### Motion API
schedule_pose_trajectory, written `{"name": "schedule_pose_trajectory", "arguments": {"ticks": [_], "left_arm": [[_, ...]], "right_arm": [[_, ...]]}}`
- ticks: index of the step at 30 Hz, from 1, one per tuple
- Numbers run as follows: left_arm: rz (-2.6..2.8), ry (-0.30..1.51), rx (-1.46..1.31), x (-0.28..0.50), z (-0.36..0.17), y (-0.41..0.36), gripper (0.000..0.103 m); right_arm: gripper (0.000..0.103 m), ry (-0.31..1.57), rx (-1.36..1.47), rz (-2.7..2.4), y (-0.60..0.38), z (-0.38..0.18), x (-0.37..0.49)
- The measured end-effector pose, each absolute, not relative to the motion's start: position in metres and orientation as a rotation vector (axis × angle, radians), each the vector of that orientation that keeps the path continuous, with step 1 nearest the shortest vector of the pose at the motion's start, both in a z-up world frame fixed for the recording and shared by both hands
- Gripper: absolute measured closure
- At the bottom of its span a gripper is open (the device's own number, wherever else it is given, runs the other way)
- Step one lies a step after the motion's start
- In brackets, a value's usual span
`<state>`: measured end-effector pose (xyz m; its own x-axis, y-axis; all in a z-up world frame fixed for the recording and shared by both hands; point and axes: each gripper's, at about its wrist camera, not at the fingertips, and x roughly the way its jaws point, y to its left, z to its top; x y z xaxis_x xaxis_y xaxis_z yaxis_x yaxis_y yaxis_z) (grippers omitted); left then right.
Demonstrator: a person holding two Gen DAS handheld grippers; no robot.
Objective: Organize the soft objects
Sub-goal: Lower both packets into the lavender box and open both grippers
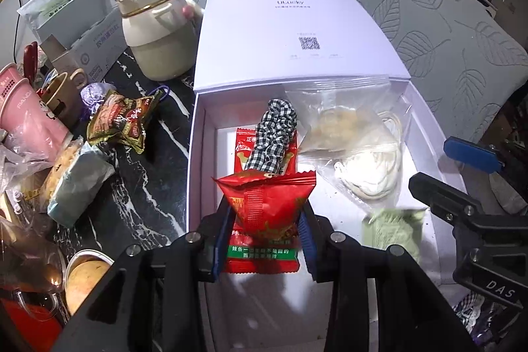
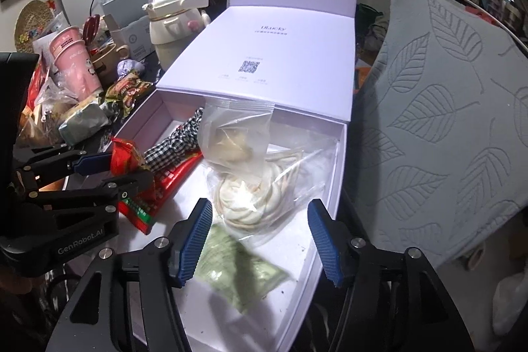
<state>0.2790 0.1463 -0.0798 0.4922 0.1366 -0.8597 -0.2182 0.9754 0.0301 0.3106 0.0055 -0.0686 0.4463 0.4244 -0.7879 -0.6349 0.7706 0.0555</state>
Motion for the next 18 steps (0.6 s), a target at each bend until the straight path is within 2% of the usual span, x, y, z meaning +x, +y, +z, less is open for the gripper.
{"name": "schedule_pose_trajectory", "arguments": {"ticks": [7, 8, 10, 11, 12, 18], "left_arm": [[0.226, 0.988, -0.081, 0.273, -0.056, 0.141, 0.066], [0.229, 0.979, -0.08, 0.272, -0.051, 0.14, 0.063], [0.233, 0.956, -0.076, 0.269, -0.042, 0.138, 0.047], [0.234, 0.939, -0.074, 0.267, -0.035, 0.137, 0.031], [0.235, 0.925, -0.074, 0.265, -0.03, 0.136, 0.023], [0.252, 0.871, -0.055, 0.256, 0.001, 0.13, 0.023]], "right_arm": [[0.043, 0.853, -0.239, 0.654, -0.006, -0.048, 0.302], [0.043, 0.848, -0.238, 0.653, -0.007, -0.045, 0.301], [0.043, 0.831, -0.234, 0.649, -0.011, -0.035, 0.298], [0.043, 0.823, -0.232, 0.647, -0.011, -0.031, 0.296], [0.043, 0.814, -0.231, 0.645, -0.013, -0.027, 0.295], [0.043, 0.768, -0.21, 0.638, -0.022, -0.001, 0.286]]}}
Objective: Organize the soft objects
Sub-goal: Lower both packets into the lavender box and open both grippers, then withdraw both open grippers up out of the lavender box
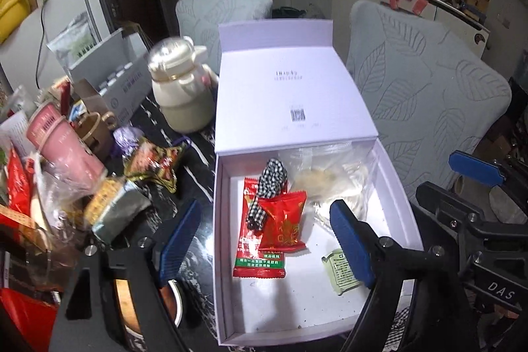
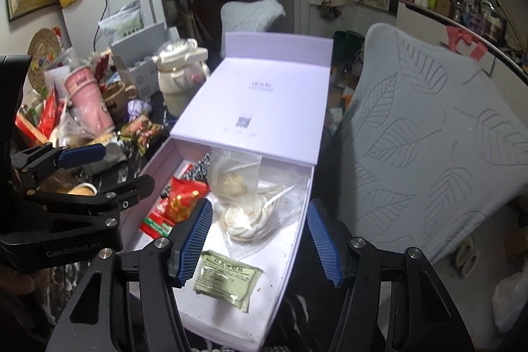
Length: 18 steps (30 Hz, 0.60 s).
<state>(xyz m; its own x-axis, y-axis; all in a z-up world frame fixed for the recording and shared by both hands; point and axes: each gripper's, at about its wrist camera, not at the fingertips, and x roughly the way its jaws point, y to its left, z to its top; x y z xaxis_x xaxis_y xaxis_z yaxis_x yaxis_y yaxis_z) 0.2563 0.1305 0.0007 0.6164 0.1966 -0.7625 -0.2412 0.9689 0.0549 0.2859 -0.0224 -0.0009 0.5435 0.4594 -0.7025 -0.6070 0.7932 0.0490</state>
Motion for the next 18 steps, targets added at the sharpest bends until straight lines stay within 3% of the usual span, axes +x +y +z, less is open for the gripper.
{"name": "schedule_pose_trajectory", "arguments": {"ticks": [11, 15, 18], "left_arm": [[0.273, 0.747, -0.003, 0.22, 0.065, 0.113, 0.023], [0.27, 0.686, 0.006, 0.2, 0.091, 0.105, 0.023], [0.283, 0.643, 0.02, 0.185, 0.107, 0.098, 0.023]], "right_arm": [[0.043, 0.622, -0.193, 0.642, -0.04, 0.062, 0.251], [0.033, 0.566, -0.19, 0.638, -0.047, 0.083, 0.235], [0.031, 0.525, -0.184, 0.63, -0.054, 0.098, 0.222]]}}
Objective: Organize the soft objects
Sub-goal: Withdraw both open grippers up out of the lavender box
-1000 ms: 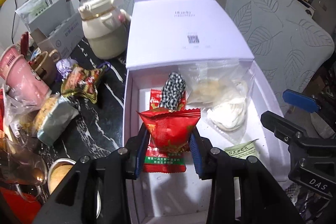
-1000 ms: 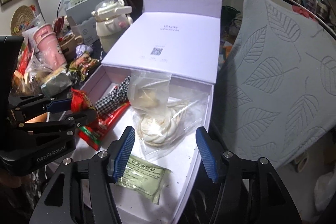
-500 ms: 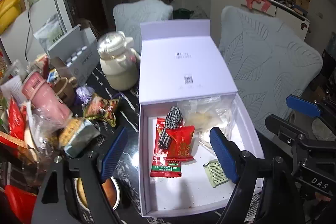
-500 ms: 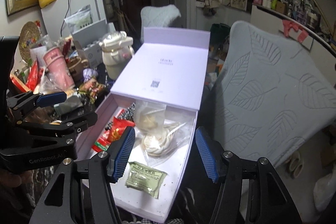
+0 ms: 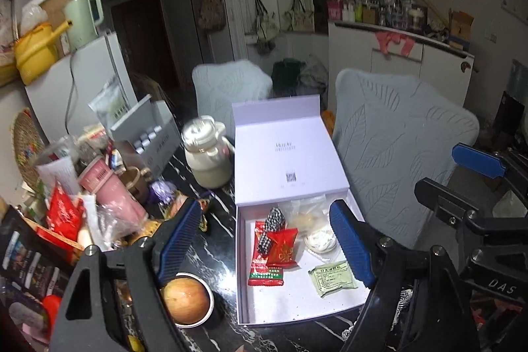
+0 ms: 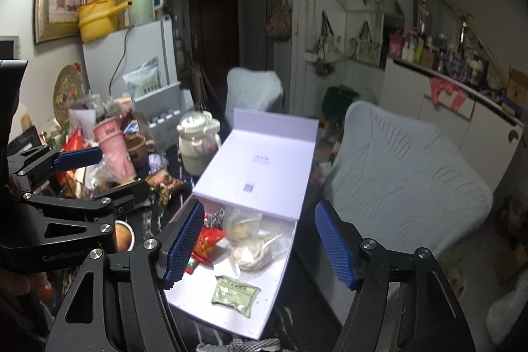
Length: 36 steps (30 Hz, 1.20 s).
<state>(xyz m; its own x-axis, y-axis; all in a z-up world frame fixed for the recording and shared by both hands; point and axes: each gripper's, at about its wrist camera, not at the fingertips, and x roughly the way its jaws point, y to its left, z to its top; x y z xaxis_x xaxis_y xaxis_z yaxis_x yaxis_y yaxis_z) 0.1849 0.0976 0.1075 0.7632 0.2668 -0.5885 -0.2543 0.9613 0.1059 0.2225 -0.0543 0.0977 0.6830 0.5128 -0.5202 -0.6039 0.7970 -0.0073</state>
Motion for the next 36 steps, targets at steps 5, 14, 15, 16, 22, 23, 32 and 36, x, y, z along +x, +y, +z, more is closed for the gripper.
{"name": "schedule_pose_trajectory", "arguments": {"ticks": [5, 14, 15, 16, 22, 23, 32, 36], "left_arm": [[0.279, 0.588, 0.031, 0.161, 0.127, 0.086, 0.022], [0.266, 0.544, 0.043, 0.121, 0.142, 0.066, 0.022], [0.271, 0.539, 0.043, 0.116, 0.143, 0.064, 0.022], [0.269, 0.533, 0.046, 0.113, 0.144, 0.062, 0.022], [0.251, 0.511, 0.048, 0.086, 0.142, 0.049, 0.022], [0.247, 0.508, 0.048, 0.082, 0.141, 0.047, 0.022], [0.205, 0.504, 0.05, 0.048, 0.116, 0.025, 0.022], [0.201, 0.516, 0.059, 0.039, 0.105, 0.015, 0.022]], "right_arm": [[0.024, 0.487, -0.162, 0.605, -0.07, 0.116, 0.201], [0.019, 0.419, -0.149, 0.591, -0.098, 0.136, 0.158], [0.019, 0.415, -0.151, 0.589, -0.1, 0.136, 0.154], [0.018, 0.41, -0.155, 0.59, -0.103, 0.136, 0.148], [0.018, 0.393, -0.161, 0.593, -0.116, 0.13, 0.119], [0.018, 0.39, -0.162, 0.593, -0.118, 0.129, 0.115], [0.018, 0.386, -0.175, 0.59, -0.137, 0.109, 0.081], [0.018, 0.4, -0.177, 0.595, -0.145, 0.098, 0.07]]}}
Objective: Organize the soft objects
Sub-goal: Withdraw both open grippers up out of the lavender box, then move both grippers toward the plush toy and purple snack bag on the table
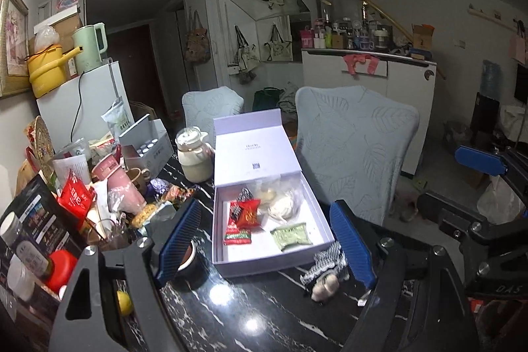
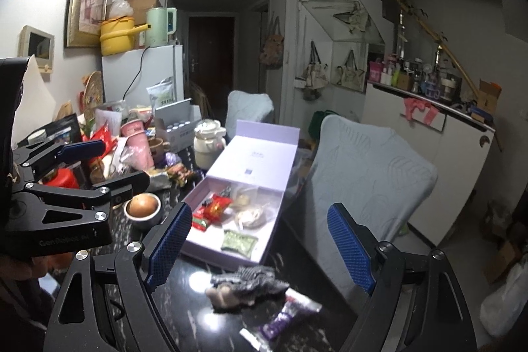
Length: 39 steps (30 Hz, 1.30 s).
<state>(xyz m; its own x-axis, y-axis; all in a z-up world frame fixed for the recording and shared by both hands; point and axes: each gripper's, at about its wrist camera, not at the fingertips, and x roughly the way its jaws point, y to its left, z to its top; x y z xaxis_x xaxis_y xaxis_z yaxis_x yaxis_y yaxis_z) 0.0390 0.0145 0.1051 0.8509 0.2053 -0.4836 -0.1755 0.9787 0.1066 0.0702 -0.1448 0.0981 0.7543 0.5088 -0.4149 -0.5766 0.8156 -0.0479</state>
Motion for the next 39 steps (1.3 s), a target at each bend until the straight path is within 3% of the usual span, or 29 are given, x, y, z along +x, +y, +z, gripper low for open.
{"name": "schedule_pose_trajectory", "arguments": {"ticks": [39], "left_arm": [[-0.005, 0.808, 0.015, 0.007, -0.041, -0.04, 0.022]], "right_arm": [[0.018, 0.66, -0.044, 0.495, -0.205, -0.045, 0.024]]}}
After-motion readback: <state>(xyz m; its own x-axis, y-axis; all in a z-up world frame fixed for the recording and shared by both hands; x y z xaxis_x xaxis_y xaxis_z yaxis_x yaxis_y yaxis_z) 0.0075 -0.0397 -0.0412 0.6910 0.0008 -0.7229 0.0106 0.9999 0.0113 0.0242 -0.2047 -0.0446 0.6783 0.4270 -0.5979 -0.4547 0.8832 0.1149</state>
